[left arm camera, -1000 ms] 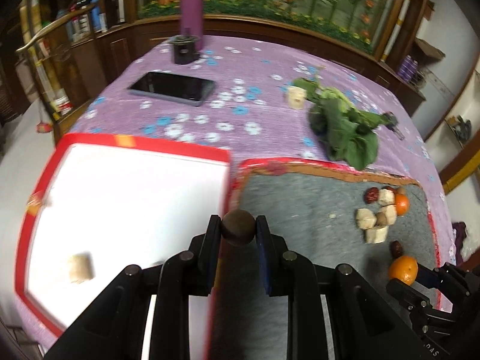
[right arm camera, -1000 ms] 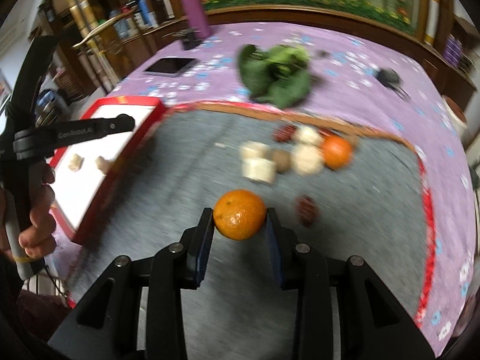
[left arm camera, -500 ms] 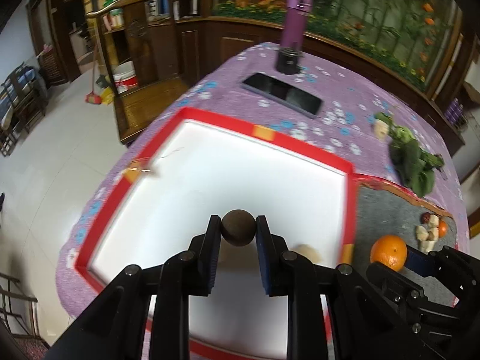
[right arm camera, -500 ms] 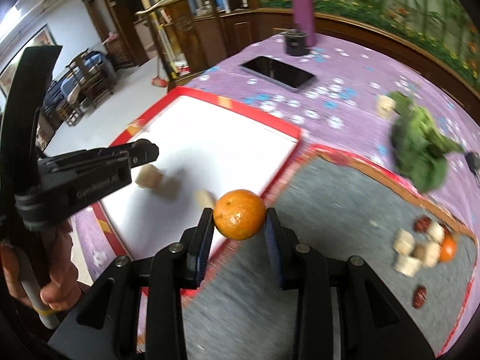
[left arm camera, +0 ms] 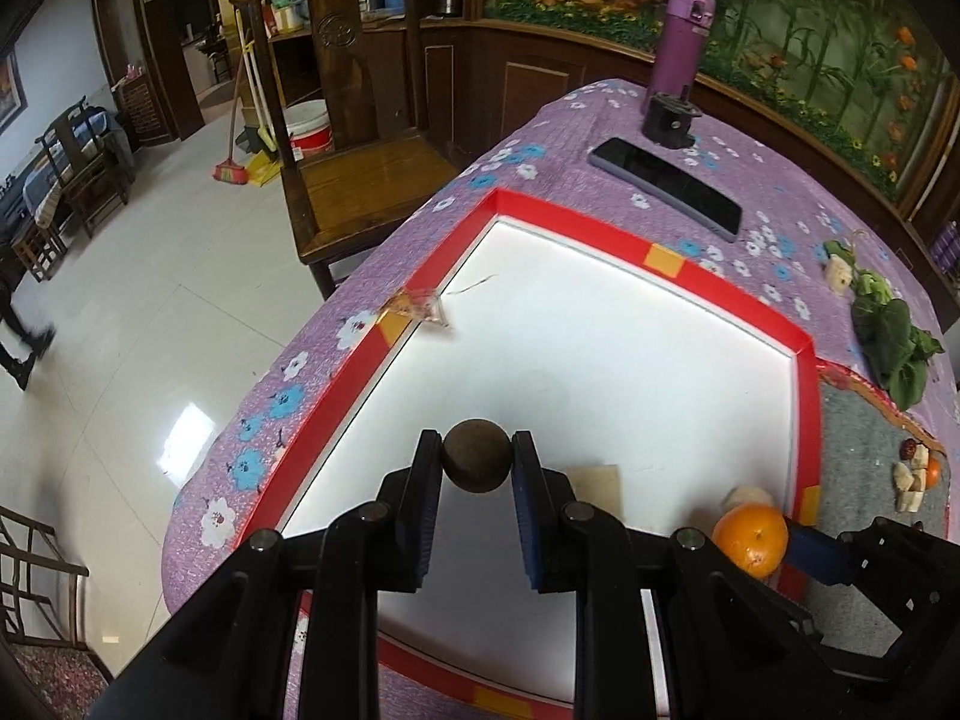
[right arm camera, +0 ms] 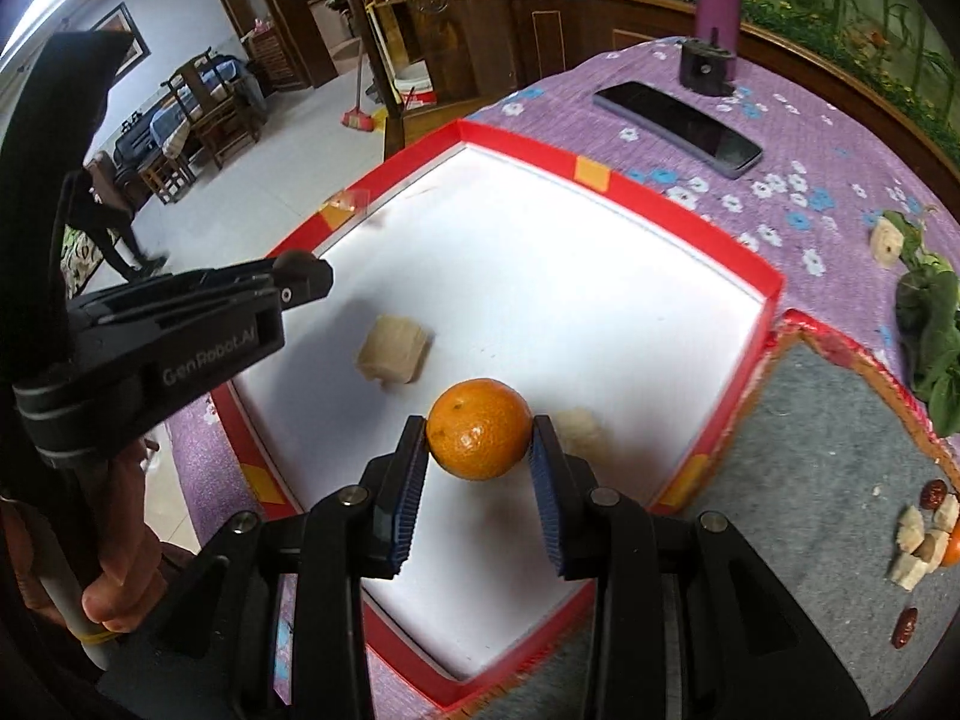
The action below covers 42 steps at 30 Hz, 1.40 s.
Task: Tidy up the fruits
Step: 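Carry the brown fruit and mandarin into the white tray and open both tools, then return to the mat and grasp a red date with the right tool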
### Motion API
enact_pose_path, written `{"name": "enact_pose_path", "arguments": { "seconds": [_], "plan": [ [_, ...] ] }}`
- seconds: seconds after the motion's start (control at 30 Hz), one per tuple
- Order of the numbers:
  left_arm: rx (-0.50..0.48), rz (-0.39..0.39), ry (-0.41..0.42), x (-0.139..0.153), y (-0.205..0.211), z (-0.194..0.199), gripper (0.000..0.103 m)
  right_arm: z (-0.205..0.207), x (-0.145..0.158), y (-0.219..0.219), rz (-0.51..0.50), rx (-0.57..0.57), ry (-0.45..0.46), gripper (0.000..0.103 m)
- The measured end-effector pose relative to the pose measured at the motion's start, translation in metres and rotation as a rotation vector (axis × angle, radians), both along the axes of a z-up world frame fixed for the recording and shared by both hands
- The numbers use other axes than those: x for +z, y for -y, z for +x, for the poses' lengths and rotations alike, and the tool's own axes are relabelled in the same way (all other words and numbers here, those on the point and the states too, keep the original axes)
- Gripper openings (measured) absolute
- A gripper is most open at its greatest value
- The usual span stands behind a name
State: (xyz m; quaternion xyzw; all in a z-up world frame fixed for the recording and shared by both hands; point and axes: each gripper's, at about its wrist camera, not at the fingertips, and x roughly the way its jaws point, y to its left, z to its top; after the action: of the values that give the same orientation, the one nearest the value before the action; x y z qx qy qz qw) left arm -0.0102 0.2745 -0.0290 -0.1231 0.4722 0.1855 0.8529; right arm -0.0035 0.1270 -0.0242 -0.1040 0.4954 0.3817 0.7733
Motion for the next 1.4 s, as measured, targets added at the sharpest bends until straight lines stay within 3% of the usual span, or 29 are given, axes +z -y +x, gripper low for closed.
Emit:
{"name": "enact_pose_path", "arguments": {
  "seconds": [0.7,0.87,1.03,1.4],
  "plan": [
    [0.005,-0.01,-0.066,-0.029,-0.006,-0.005,0.022,-0.001,-0.027,-0.015,-0.079,0.01,-0.01,0.037],
    [0.002,-0.016,-0.069,-0.031,-0.006,-0.006,0.034,0.0,-0.028,-0.015,-0.085,-0.001,-0.022,0.04],
    [0.019,-0.025,-0.047,-0.027,-0.009,-0.01,0.046,0.0,-0.024,-0.006,-0.046,-0.019,-0.039,0.056],
    [-0.002,-0.031,0.039,0.008,0.001,-0.014,0.05,-0.012,0.009,0.049,0.11,-0.091,0.008,0.058]
  ]
}}
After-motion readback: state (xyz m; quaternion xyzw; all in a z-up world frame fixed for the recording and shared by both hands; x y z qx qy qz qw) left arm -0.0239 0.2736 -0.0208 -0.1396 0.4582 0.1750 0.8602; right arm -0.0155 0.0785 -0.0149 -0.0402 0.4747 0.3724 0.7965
